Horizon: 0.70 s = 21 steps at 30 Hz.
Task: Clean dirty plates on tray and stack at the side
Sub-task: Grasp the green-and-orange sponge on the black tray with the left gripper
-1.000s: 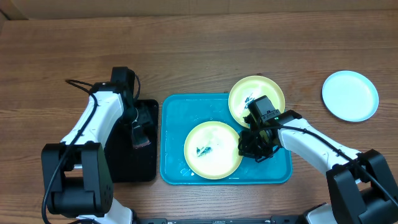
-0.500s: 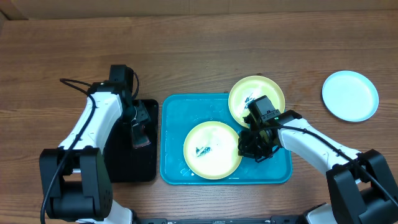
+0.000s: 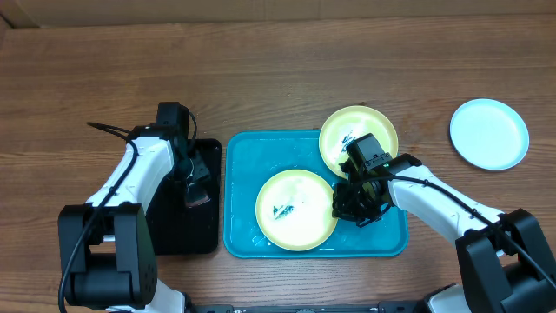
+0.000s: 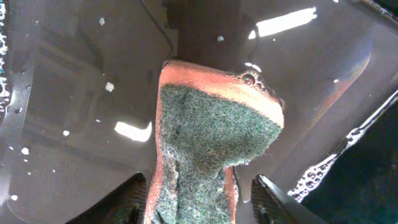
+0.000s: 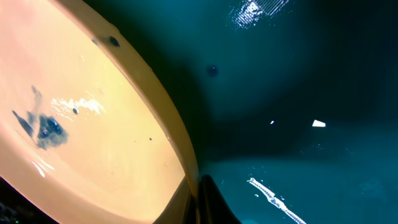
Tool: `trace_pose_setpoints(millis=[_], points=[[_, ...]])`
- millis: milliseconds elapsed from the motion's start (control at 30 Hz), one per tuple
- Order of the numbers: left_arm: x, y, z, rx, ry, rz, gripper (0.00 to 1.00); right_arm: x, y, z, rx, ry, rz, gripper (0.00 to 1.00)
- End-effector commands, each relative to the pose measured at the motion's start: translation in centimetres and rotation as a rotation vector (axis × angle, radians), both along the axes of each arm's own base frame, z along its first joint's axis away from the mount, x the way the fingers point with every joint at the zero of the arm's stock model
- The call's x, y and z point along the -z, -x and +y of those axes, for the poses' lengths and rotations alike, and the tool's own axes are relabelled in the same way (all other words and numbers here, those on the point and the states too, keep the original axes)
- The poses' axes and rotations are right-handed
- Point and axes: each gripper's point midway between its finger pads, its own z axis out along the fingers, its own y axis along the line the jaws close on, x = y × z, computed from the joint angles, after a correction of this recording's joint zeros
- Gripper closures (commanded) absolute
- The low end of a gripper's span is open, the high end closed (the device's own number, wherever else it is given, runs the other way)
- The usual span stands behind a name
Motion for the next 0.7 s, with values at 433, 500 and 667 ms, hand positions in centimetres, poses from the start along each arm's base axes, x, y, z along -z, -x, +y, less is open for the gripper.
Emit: trace_pose_setpoints(millis=[433, 500, 667], points=[[0.23, -0.01, -0.1, -0.016, 0.003, -0.003, 0.96, -0.52, -0.37, 0.62, -0.009, -0.024, -0.007, 0.96], [0.23, -0.17, -0.11, -0.014, 0.004, -0.01, 0.96, -0.52, -0.38, 0.63, -0.009, -0.025, -0.008, 0.96], [-0.21, -0.72, -0.08, -0.014, 0.002, -0.03, 0.96, -0.52, -0.38, 0.62, -0.009, -0.024, -0.008, 0.96]])
